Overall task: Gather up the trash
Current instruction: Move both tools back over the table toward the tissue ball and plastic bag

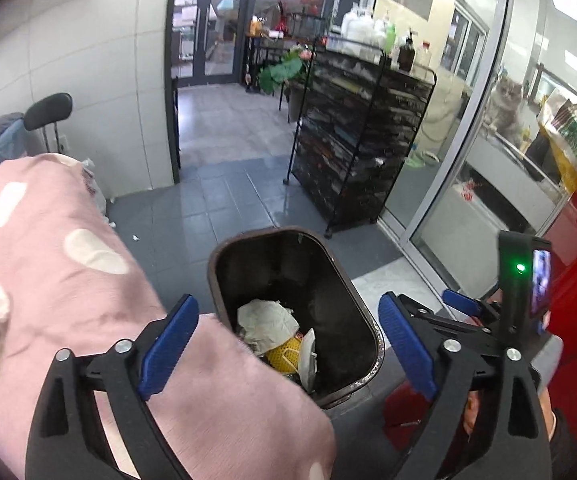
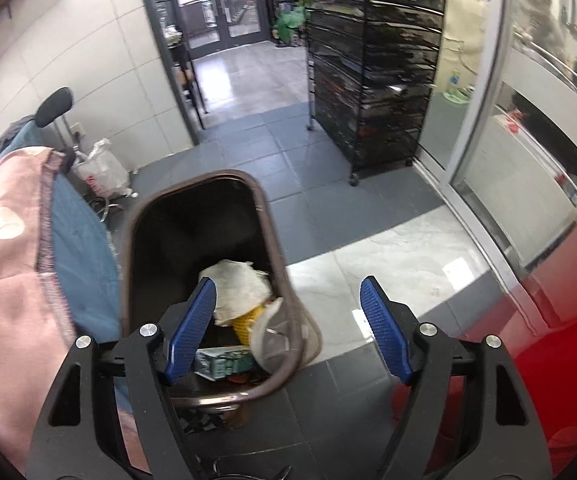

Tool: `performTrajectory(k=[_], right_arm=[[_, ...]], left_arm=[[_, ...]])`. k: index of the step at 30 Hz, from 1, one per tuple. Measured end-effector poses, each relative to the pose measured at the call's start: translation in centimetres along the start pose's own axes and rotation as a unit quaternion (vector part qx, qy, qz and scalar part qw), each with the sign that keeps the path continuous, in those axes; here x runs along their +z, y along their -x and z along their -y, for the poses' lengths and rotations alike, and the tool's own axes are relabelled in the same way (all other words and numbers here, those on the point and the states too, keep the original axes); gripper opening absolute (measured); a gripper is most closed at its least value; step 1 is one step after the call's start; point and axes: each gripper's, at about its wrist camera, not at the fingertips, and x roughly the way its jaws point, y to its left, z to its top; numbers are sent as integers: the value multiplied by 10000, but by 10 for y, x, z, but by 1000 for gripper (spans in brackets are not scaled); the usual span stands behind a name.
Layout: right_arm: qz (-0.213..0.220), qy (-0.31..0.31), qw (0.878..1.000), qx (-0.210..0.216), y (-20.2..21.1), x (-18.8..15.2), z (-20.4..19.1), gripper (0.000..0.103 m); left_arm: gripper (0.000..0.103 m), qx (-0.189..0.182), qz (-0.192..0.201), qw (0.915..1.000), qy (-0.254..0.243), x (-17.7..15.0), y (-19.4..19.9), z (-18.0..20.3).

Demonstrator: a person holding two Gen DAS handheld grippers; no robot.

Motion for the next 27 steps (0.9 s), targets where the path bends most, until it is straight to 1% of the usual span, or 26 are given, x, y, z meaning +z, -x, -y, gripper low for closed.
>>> performTrajectory(k=[4,7,12,19,24,27], right_arm=[[67,208,9993,306,9,4,-25,75],[96,413,9973,595,17,7,-47,76],[113,761,9919,1012,30,8,-83,76],[82,1230,9801,1555,47,11,-136,77],[67,1617,9682,1907,59,11,-173,77],[95,1848,9606,2072,66,12,-193,77]], left_arm=[[94,163,156,9997,45,-3,19,-9],[96,381,277,9989,64,-7,35,-19],[97,645,454,9965,292,-12,59,-43],[97,1037,571,9905,705,-26,82,-80],[97,1174,584,9864,988,-36,94,-101],[97,1375,624,9829,1050,-44,105,-114]])
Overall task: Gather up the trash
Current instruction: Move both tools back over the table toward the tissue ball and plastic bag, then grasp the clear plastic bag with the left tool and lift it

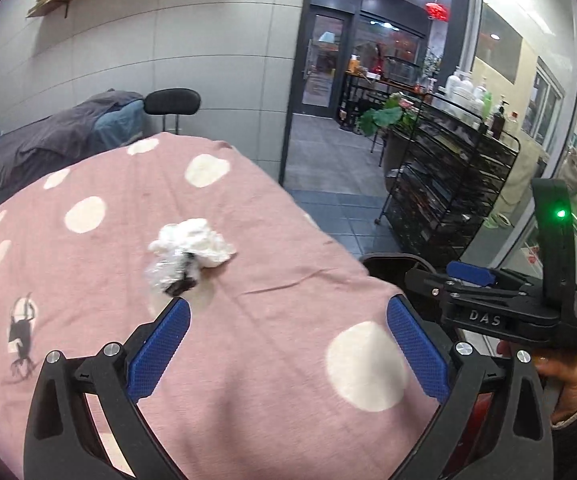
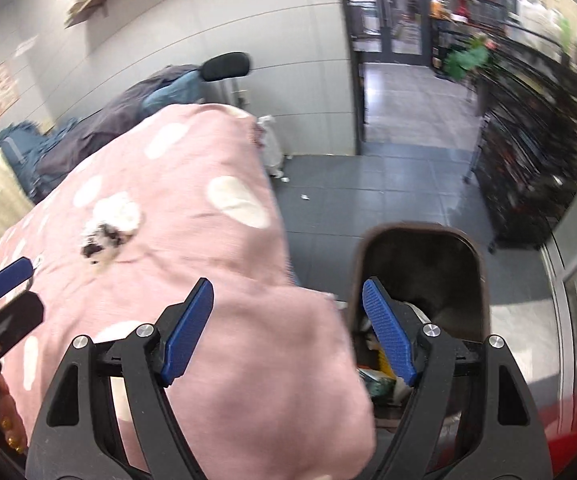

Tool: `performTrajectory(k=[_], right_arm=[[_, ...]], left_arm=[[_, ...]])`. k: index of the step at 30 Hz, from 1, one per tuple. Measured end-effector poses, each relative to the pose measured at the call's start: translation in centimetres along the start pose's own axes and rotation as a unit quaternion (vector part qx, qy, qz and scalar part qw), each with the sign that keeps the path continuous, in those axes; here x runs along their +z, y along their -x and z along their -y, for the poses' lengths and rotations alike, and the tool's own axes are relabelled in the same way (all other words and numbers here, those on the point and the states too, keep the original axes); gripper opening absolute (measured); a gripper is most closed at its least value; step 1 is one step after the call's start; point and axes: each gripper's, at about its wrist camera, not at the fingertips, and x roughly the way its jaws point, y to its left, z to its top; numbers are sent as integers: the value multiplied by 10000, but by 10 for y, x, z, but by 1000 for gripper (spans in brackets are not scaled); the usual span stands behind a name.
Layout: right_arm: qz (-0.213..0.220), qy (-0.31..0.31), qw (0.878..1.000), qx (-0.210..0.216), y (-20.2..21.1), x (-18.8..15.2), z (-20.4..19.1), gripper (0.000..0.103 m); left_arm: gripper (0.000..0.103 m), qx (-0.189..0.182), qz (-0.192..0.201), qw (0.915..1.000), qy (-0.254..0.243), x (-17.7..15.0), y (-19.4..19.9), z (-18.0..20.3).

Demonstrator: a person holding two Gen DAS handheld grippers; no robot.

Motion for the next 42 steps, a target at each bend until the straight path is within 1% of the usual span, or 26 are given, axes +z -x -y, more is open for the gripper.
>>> performTrajectory(k=[4,9,16,20,22,26,29,30,31,33,36,39,42], right_arm=[[28,206,9997,158,-3,10,-23,77],[48,393,9986,352,-4,22,-42,77],[-27,684,9961,549,-13,34,-71,77],[-69,783,9951,595,-18,36,-81,77],[-92,813,9947,624,-21,38,-84,77],[-110,862,9942,635,-21,39,-87,77],[-107,860,9943,616,-22,41,-87,77],[-110,851,9944,618,-22,42,-87,77],[-118,846,9944,623,-23,43,-88,77],[-132,855,9943,627,-25,44,-88,77],[-171,930,9935,636,-28,46,-92,77],[-220,1099,9913,694,-33,49,-102,77],[-288,1356,9875,749,-40,52,-116,77]], left_arm=[[97,157,-5,9996,252,-4,4,-28],[97,378,-115,9979,517,-7,1,-63],[96,630,-493,9954,517,-9,-19,-96],[95,545,-695,9943,595,-8,-33,-108],[92,476,-780,9940,596,-4,-42,-109],[89,289,-965,9940,426,6,-62,-101],[82,278,-1112,9929,310,11,-79,-96],[76,274,-1164,9924,301,12,-84,-96],[65,276,-1255,9912,331,13,-90,-97],[51,220,-1378,9891,476,12,-94,-101],[49,248,-1269,9898,598,10,-82,-106],[48,155,-1141,9906,742,9,-66,-112],[48,327,-951,9920,759,8,-48,-114]])
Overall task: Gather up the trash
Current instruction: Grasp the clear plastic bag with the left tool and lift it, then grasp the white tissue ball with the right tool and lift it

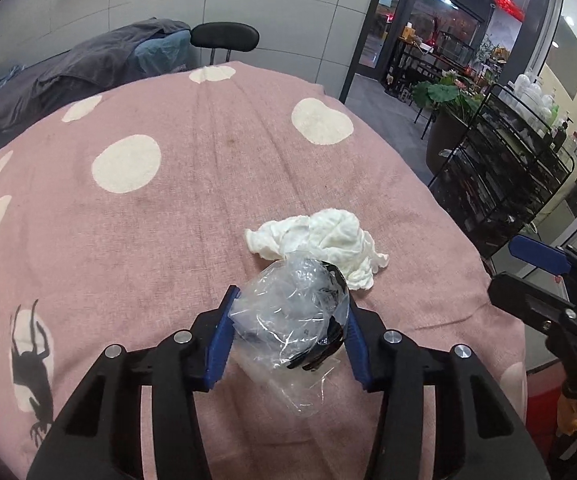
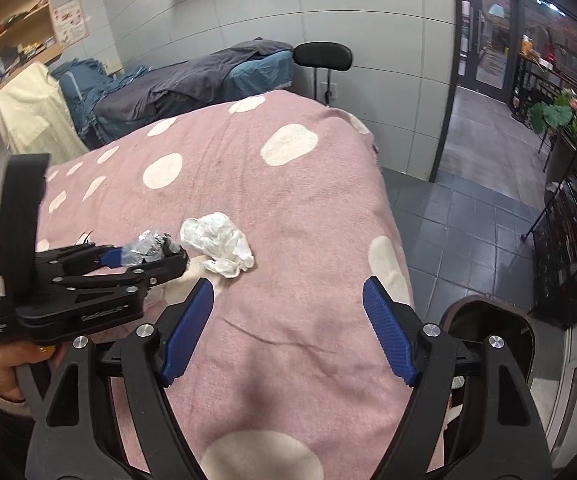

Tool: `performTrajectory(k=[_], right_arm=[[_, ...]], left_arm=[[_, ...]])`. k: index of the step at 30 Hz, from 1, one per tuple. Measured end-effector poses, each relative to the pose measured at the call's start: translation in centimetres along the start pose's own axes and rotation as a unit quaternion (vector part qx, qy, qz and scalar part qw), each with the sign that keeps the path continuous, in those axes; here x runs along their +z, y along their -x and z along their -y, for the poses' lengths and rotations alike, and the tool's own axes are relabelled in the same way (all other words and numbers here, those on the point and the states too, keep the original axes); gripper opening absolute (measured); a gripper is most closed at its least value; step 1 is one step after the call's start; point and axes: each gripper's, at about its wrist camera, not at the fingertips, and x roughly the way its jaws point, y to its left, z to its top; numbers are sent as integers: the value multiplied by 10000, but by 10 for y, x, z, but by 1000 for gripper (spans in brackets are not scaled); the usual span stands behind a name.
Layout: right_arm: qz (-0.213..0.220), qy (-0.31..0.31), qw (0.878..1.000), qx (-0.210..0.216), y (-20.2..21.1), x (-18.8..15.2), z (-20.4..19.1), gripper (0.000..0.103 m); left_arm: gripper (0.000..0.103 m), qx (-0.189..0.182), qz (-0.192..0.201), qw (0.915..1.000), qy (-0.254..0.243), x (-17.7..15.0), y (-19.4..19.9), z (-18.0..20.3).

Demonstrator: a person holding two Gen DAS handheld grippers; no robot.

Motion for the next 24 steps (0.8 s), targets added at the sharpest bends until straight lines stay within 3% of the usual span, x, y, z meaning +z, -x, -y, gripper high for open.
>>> performTrajectory(k=[8,13,15,17,19,24], right_arm=[[-584,992,9932,183,-43,14,-45,77],[-984,1642,9813,196,-78,23,-76,76],[-1138,1806,9769,142,-94,28,-85,69],[-1303,1896,9731,89,-109,30,-93,54],[-1400,1957,9706,86,-118,32,-98,45],[-1390,1981,9703,6,-125,34,-101,33]], left_arm=[[48,453,537,9966,437,-8,40,-28],[48,459,646,9945,690,-9,49,-37],[48,454,653,9941,737,-9,49,-38],[48,418,620,9942,777,-12,48,-40],[48,375,607,9940,827,-14,48,-43],[48,340,615,9939,852,-17,50,-44]])
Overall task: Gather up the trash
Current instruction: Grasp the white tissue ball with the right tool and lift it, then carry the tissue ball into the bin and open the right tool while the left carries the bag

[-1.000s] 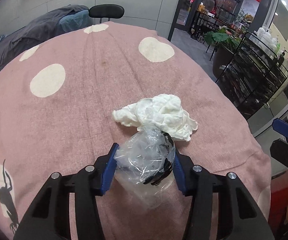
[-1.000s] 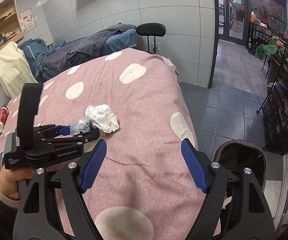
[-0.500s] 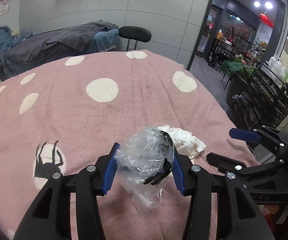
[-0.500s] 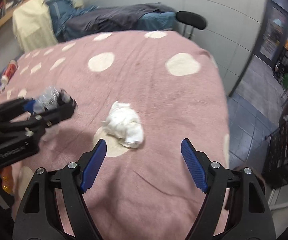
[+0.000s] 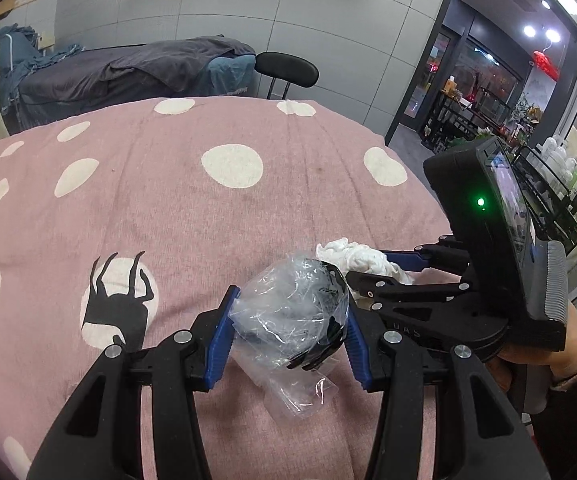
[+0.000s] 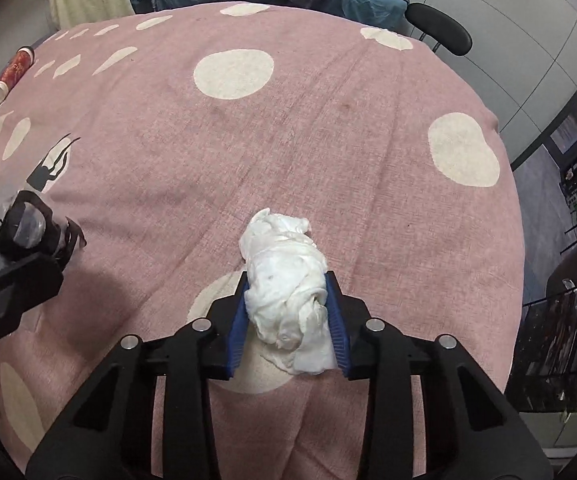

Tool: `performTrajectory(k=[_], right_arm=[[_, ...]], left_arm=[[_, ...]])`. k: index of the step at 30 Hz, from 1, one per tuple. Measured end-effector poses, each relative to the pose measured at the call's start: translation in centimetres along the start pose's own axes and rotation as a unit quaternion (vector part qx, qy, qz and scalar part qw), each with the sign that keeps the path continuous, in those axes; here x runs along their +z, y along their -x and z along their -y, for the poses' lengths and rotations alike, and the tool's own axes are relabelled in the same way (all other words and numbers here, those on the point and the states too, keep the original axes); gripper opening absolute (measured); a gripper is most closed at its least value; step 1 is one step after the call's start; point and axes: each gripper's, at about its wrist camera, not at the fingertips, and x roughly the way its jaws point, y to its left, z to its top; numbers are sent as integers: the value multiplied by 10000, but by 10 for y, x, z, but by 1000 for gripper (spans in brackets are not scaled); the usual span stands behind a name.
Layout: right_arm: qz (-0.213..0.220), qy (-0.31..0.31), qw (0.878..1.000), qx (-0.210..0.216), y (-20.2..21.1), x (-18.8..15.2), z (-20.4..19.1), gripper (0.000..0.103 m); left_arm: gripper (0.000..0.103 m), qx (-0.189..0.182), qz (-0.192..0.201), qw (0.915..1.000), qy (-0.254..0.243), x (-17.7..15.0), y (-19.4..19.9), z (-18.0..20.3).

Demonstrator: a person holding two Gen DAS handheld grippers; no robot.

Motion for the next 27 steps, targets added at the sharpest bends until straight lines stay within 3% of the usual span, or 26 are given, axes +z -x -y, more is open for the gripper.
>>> performTrajectory(k=[13,27], right_arm=[[830,-845,9929,-44,61,-30,32,29],[1498,-1846,9712,-117,127,-108,78,29]], left_arm=[[48,-215,136,9996,-89,-4,14,15],[48,-586,346,9960,-572,-6,27,70]])
